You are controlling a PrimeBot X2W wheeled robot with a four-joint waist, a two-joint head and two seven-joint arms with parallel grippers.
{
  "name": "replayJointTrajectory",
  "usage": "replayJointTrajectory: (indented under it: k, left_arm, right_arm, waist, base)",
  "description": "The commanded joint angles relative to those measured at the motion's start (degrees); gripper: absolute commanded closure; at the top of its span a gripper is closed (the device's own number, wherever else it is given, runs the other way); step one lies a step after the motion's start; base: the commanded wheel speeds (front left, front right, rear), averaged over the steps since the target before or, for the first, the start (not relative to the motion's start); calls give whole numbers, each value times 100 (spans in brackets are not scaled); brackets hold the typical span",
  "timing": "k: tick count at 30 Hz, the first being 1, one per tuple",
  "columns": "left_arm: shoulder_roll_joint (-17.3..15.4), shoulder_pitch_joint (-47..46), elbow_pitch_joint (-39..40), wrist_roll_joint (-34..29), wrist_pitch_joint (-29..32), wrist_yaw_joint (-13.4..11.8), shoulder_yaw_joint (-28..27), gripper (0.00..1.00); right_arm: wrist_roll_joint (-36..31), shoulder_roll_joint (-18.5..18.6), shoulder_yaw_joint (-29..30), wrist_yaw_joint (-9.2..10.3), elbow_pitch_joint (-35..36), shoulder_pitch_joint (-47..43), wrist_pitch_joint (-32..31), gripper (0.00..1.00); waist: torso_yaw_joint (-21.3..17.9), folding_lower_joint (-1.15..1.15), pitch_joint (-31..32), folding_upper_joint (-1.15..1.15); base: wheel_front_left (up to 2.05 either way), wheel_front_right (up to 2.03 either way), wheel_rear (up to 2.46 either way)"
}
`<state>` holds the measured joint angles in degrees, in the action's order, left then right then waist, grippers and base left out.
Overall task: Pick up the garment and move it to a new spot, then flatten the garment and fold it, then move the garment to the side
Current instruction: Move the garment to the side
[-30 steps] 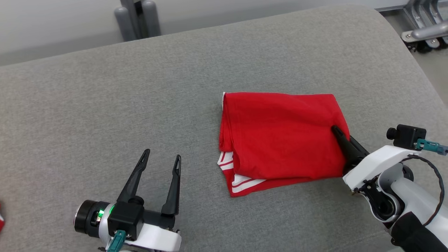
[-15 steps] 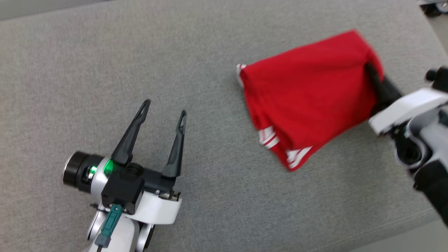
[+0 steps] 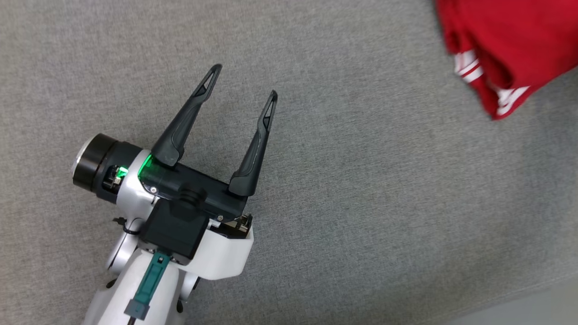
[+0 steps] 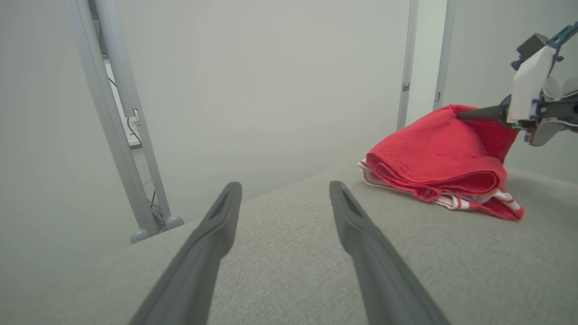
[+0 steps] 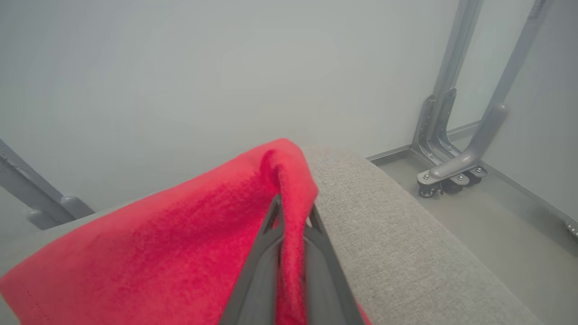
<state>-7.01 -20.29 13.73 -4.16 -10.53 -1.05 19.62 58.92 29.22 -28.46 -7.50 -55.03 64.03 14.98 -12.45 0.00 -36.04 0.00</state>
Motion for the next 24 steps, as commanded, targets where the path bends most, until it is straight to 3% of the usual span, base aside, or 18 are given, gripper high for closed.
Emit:
replayJointTrajectory:
  k: [1, 6, 12, 14, 15, 19, 21, 24]
  left_arm:
    - [-45, -111, 92, -43, 50, 37, 15, 0]
    - [-81, -154, 297, -89, 157, 47, 76, 0]
    - [-97, -148, 467, -104, 252, 26, 138, 0]
    - [-91, -131, 500, -108, 273, 14, 168, 0]
    - [-86, -112, 513, -106, 281, 7, 182, 0]
    - [-66, -6, 490, -43, 266, -42, 202, 0]
    - [-48, 47, 439, 3, 216, -72, 186, 0]
    - [-13, 171, 296, 128, 138, -149, 149, 0]
  right_arm:
    - [-216, 117, 151, 2, -144, 146, 32, 100]
    - [-866, 235, 666, 2, -541, 332, 32, 100]
    - [-1996, 173, 759, 2, -940, 524, 32, 98]
    - [-2433, 167, 889, 2, -1073, 569, 32, 20]
    - [-2643, 165, 981, 2, -1129, 595, 32, 0]
    - [-3773, 354, 1594, 3, -1053, 628, 32, 0]
    - [-4359, 208, 2042, 2, -791, 442, 32, 0]
    - [-5047, -293, 2635, 2, -248, 61, 24, 0]
  waist:
    - [51, 0, -189, 0]
    - [111, 0, -296, 0]
    - [165, 0, -317, 0]
    - [190, 0, -296, 0]
    - [203, 0, -280, 0]
    - [275, 0, -143, 0]
    - [312, 0, -15, 0]
    - [384, 0, 249, 0]
  base:
    - [0, 0, 0]
    - [0, 0, 0]
    - [0, 0, 0]
    - [0, 0, 0]
    - [0, 0, 0]
    - [0, 0, 0]
    - [0, 0, 0]
    - [0, 0, 0]
